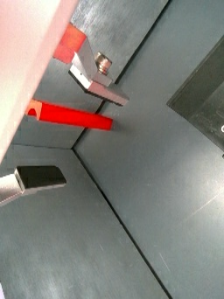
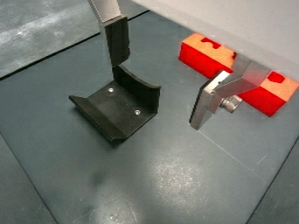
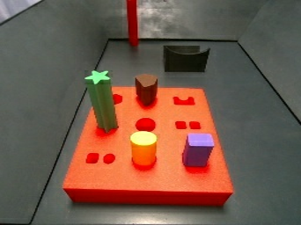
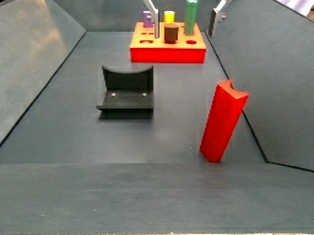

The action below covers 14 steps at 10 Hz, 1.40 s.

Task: Pick up the arch object. Move up. Move to above the board. Insert the arch object.
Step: Pick up the arch object.

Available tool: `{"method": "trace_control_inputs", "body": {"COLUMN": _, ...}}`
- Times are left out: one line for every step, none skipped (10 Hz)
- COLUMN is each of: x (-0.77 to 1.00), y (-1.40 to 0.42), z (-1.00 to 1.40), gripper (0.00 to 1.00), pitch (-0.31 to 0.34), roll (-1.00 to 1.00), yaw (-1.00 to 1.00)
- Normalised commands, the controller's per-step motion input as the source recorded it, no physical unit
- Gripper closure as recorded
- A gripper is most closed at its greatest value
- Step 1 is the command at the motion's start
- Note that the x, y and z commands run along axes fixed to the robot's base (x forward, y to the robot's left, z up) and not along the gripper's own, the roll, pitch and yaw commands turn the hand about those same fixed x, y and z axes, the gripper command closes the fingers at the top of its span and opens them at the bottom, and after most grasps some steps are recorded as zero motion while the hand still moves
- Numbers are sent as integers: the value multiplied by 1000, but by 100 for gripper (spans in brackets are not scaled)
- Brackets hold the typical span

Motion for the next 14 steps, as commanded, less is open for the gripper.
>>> {"method": "trace_control_inputs", "body": {"x": -86, "y": 900, "z": -203, "gripper": 0, "pitch": 0, "roll": -29, "yaw": 291}}
{"method": "trace_control_inputs", "body": {"x": -140, "y": 863, "z": -209, "gripper": 0, "pitch": 0, "roll": -20, "yaw": 377}}
{"method": "trace_control_inputs", "body": {"x": -280, "y": 763, "z": -151, "gripper": 0, "pitch": 0, "roll": -4, "yaw": 460}}
{"method": "trace_control_inputs", "body": {"x": -314, "y": 746, "z": -200, "gripper": 0, "pitch": -13, "roll": -14, "yaw": 486}}
{"method": "trace_control_inputs", "body": {"x": -386, "y": 789, "z": -229, "gripper": 0, "pitch": -47, "roll": -40, "yaw": 463}}
{"method": "trace_control_inputs", "body": {"x": -391, "y": 789, "z": -231, "gripper": 0, "pitch": -50, "roll": -40, "yaw": 460}}
{"method": "trace_control_inputs", "body": {"x": -371, "y": 771, "z": -226, "gripper": 0, "pitch": -41, "roll": -30, "yaw": 469}}
{"method": "trace_control_inputs", "body": {"x": -300, "y": 691, "z": -274, "gripper": 0, "pitch": -23, "roll": 0, "yaw": 503}}
{"method": "trace_control_inputs", "body": {"x": -229, "y": 394, "z": -566, "gripper": 0, "pitch": -11, "roll": 136, "yaw": 580}}
{"method": "trace_control_inputs", "body": {"x": -46, "y": 226, "z": -629, "gripper": 0, "pitch": -50, "roll": 91, "yaw": 534}}
{"method": "trace_control_inputs", "body": {"x": 9, "y": 0, "z": -357, "gripper": 0, "pitch": -70, "roll": 11, "yaw": 489}}
{"method": "trace_control_inputs", "body": {"x": 71, "y": 3, "z": -243, "gripper": 0, "pitch": -37, "roll": 0, "yaw": 386}}
{"method": "trace_control_inputs", "body": {"x": 69, "y": 31, "z": -206, "gripper": 0, "pitch": -9, "roll": 0, "yaw": 277}}
{"method": "trace_control_inputs", "body": {"x": 126, "y": 0, "z": -200, "gripper": 0, "pitch": 0, "roll": 0, "yaw": 137}}
